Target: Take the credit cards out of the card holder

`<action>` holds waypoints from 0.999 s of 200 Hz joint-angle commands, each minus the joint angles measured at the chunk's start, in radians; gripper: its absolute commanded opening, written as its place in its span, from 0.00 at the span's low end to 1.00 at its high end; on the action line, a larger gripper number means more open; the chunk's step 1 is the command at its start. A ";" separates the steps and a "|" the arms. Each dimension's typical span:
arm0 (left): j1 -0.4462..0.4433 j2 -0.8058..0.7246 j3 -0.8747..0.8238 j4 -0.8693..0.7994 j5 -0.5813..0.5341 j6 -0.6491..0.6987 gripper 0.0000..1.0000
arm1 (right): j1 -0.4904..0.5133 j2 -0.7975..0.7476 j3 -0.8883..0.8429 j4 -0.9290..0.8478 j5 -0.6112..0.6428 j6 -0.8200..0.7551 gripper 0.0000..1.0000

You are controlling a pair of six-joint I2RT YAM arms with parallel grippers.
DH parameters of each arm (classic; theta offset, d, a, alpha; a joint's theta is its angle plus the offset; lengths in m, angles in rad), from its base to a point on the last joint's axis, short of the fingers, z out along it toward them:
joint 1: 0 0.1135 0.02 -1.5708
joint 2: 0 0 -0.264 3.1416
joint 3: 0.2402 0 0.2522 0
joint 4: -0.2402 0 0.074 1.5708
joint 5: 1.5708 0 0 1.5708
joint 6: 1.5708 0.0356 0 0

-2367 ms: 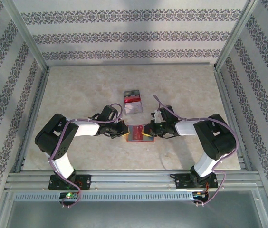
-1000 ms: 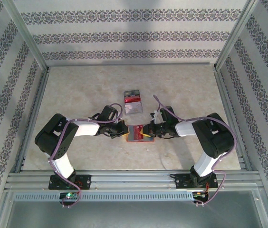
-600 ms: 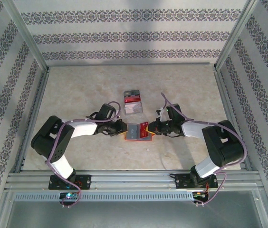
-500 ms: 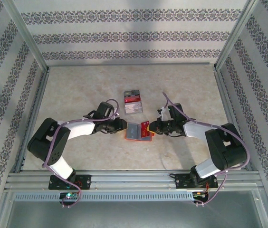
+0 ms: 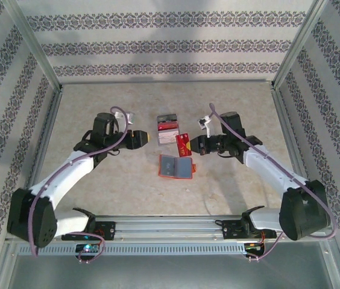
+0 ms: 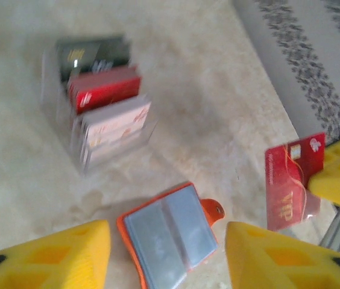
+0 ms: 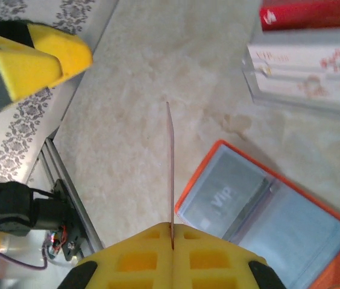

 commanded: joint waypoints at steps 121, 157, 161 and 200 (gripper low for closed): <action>-0.029 -0.112 0.063 0.115 0.491 0.773 0.72 | 0.229 -0.047 0.412 -0.522 0.294 -0.996 0.00; -0.089 -0.043 0.103 0.133 0.486 0.806 0.65 | 0.278 -0.007 0.480 -0.554 0.337 -1.051 0.00; -0.095 -0.039 0.106 0.138 0.483 0.805 0.65 | 0.282 -0.003 0.486 -0.557 0.339 -1.058 0.00; -0.147 0.004 0.126 0.162 0.475 0.814 0.54 | 0.307 0.030 0.525 -0.562 0.350 -1.073 0.00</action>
